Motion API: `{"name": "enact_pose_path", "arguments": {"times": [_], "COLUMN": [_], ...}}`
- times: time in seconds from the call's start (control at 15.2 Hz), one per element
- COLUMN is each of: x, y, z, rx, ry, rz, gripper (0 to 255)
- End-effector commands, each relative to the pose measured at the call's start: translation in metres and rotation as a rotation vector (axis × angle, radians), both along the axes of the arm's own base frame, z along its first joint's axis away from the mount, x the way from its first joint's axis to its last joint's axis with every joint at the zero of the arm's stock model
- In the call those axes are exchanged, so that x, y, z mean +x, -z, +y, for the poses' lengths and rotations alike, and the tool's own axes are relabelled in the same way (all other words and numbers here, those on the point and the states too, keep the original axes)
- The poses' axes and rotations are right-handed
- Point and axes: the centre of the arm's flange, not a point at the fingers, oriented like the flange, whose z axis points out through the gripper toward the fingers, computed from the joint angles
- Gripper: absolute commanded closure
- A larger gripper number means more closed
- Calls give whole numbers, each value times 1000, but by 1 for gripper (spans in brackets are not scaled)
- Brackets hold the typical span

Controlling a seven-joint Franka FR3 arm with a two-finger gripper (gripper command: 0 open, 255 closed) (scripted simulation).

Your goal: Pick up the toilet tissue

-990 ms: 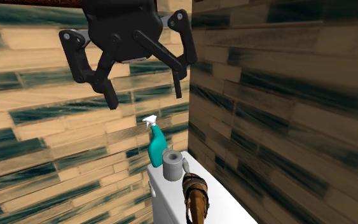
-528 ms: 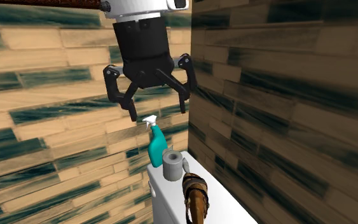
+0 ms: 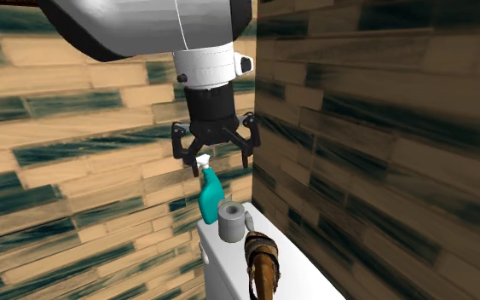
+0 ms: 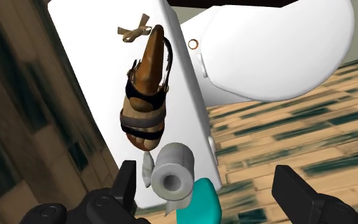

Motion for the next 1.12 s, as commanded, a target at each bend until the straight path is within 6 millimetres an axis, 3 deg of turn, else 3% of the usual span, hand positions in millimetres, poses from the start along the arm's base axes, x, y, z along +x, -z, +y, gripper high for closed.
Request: {"name": "enact_pose_path", "arguments": {"times": [0.0, 1.06], "x": [20, 175], "y": [18, 166], "z": [-5, -24], "rx": [9, 80], "ry": [-11, -97], "rz": [4, 42], "gripper": [0, 0]}}
